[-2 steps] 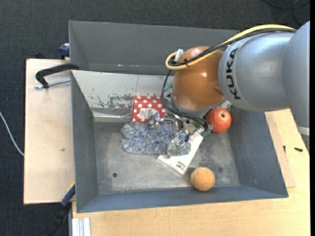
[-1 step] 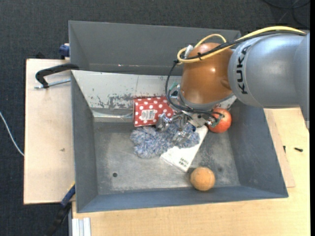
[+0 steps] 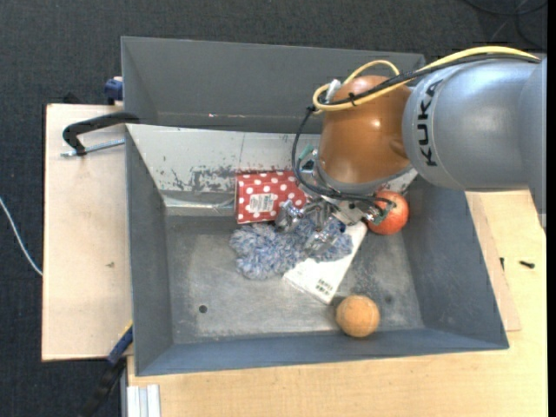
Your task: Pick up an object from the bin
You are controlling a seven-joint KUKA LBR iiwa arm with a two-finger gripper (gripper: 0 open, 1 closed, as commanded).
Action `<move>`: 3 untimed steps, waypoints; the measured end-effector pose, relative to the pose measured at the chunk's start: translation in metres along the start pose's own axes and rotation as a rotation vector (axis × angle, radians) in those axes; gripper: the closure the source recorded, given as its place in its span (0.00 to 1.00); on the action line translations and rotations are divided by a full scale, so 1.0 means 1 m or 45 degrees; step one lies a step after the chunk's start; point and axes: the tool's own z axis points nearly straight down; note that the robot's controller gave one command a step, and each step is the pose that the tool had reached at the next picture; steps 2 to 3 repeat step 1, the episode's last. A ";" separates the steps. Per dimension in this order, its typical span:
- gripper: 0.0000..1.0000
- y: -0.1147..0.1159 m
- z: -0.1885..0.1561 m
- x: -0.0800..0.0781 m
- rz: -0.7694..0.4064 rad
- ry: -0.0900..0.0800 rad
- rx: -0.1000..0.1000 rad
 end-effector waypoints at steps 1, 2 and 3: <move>1.00 0.011 -0.185 0.006 -0.156 -0.002 0.025; 1.00 0.011 -0.185 0.006 -0.156 -0.002 0.025; 1.00 0.011 -0.185 0.006 -0.156 -0.002 0.025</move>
Offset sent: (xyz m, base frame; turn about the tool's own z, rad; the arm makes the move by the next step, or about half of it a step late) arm 0.0000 0.0000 0.0000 0.0000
